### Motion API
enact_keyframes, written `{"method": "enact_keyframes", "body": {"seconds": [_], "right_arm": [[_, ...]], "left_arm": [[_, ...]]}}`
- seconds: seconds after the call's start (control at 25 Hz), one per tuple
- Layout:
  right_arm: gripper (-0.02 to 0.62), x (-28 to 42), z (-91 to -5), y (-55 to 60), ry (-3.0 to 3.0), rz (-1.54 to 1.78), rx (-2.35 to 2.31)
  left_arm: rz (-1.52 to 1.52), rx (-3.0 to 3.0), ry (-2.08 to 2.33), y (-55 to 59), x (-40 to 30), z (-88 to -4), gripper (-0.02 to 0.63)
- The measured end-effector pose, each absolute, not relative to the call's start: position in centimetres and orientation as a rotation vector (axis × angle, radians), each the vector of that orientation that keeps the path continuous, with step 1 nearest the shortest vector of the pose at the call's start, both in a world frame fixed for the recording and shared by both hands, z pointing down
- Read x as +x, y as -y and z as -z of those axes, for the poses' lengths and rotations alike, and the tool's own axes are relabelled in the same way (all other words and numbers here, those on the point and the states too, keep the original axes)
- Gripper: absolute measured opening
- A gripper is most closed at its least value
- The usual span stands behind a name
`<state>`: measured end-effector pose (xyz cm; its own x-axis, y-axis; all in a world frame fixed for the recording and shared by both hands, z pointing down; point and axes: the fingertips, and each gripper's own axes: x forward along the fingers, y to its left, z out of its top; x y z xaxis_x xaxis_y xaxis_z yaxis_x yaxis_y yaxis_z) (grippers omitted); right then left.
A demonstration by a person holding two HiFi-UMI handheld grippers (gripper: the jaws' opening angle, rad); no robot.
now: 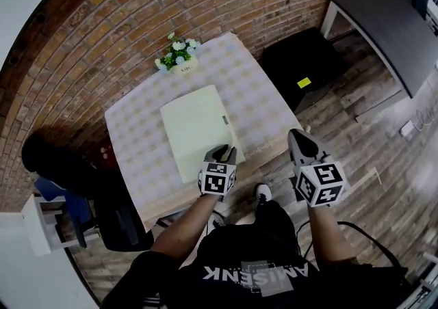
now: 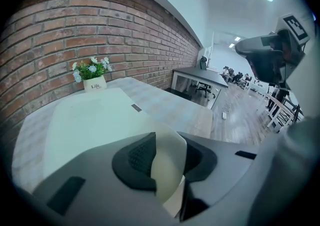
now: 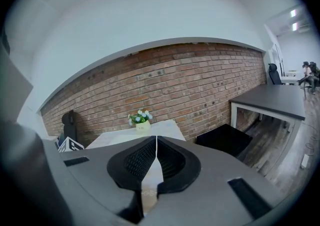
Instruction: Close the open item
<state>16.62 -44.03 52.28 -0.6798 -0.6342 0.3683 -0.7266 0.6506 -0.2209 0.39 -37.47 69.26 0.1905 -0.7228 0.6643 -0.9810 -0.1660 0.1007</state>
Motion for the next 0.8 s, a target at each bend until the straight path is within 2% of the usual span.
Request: {"method": "enact_keyframes", "body": {"seconds": [0.32, 0.48, 0.52, 0.8], "right_arm": [[0.043, 15.2, -53.0, 44.9, 2.626, -0.525, 1.038], [0.043, 14.8, -53.3, 45.5, 2.627, -0.536, 1.026], [0.043, 14.6, -53.3, 45.6, 2.628, -0.539, 1.020], [0.043, 12.7, -53.8, 46.1, 2.647, -0.525, 0.978]], "left_arm": [[-0.689, 1.930, 1.544, 37.7, 0.7, -69.7, 0.130], [-0.711, 2.001, 1.442, 37.6, 2.4, -69.8, 0.253], [-0.711, 2.004, 1.426, 37.5, 2.6, -69.8, 0.264], [-0.686, 2.041, 1.341, 37.2, 2.8, -69.6, 0.279]]}}
